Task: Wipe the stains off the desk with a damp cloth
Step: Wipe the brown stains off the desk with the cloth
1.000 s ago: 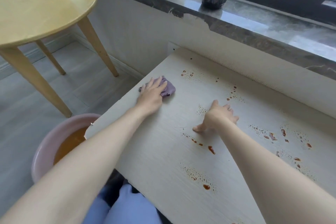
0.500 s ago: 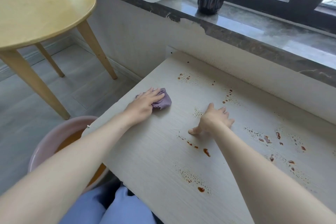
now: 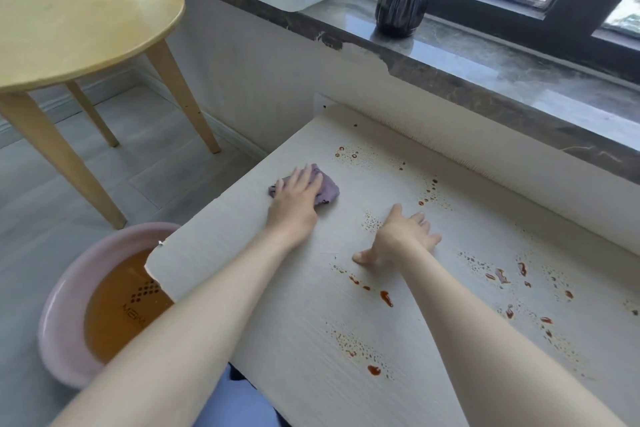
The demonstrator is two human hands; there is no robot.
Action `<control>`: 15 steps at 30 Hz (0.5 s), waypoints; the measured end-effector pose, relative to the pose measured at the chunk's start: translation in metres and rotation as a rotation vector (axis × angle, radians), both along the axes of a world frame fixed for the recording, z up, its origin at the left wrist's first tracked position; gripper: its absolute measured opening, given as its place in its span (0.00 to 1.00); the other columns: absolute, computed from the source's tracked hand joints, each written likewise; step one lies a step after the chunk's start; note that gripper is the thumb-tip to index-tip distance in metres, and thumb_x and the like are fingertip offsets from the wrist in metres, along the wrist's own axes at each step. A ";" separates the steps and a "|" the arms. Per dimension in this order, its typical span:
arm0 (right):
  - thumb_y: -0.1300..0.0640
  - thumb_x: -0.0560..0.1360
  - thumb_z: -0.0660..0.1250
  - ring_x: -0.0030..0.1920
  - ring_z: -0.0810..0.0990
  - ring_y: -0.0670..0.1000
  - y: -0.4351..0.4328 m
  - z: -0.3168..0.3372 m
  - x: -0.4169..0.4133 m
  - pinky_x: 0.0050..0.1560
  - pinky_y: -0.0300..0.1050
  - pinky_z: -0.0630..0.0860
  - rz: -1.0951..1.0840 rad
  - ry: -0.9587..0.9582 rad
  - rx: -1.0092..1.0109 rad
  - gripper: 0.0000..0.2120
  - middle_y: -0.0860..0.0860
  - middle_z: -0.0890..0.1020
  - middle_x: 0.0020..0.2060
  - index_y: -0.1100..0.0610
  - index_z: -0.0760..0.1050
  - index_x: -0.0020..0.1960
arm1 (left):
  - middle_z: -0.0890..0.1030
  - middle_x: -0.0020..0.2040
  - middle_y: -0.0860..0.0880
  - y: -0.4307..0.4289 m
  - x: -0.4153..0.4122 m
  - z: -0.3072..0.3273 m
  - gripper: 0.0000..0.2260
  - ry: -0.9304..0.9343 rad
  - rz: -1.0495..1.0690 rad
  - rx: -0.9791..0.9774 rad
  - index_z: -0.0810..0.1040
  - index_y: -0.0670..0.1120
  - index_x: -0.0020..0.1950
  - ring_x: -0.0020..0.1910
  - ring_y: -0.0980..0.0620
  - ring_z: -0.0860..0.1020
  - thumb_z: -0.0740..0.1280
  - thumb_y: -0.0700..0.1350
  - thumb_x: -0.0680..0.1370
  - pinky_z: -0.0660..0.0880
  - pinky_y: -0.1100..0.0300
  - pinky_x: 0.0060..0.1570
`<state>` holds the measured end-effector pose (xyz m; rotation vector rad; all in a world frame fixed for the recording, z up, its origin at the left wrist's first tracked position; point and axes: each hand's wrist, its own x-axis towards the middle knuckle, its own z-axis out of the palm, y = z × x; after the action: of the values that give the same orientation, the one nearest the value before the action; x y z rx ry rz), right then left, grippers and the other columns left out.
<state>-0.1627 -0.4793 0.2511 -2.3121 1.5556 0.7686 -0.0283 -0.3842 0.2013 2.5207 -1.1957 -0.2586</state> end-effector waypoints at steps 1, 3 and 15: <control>0.36 0.60 0.76 0.76 0.51 0.60 0.000 0.001 0.001 0.73 0.58 0.52 0.010 0.019 0.004 0.60 0.61 0.48 0.76 0.54 0.43 0.77 | 0.46 0.78 0.50 -0.001 -0.007 -0.002 0.32 -0.020 -0.084 0.021 0.52 0.49 0.78 0.77 0.52 0.44 0.54 0.31 0.76 0.42 0.52 0.73; 0.34 0.62 0.74 0.76 0.49 0.61 0.001 0.004 0.004 0.74 0.58 0.49 0.047 0.081 0.017 0.62 0.63 0.46 0.76 0.56 0.38 0.77 | 0.44 0.78 0.51 0.007 -0.005 -0.001 0.34 0.004 -0.298 0.057 0.49 0.51 0.78 0.77 0.54 0.43 0.53 0.30 0.75 0.41 0.54 0.73; 0.30 0.64 0.69 0.74 0.31 0.61 -0.004 0.010 0.007 0.71 0.63 0.33 0.381 0.206 -0.085 0.62 0.61 0.33 0.74 0.63 0.36 0.76 | 0.44 0.78 0.49 -0.035 0.035 0.009 0.33 0.027 -0.354 0.160 0.50 0.49 0.78 0.77 0.52 0.44 0.52 0.29 0.75 0.45 0.55 0.74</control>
<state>-0.1558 -0.4831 0.2610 -2.7087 1.2530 1.0783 0.0071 -0.4192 0.2102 2.4100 -1.6678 -0.4901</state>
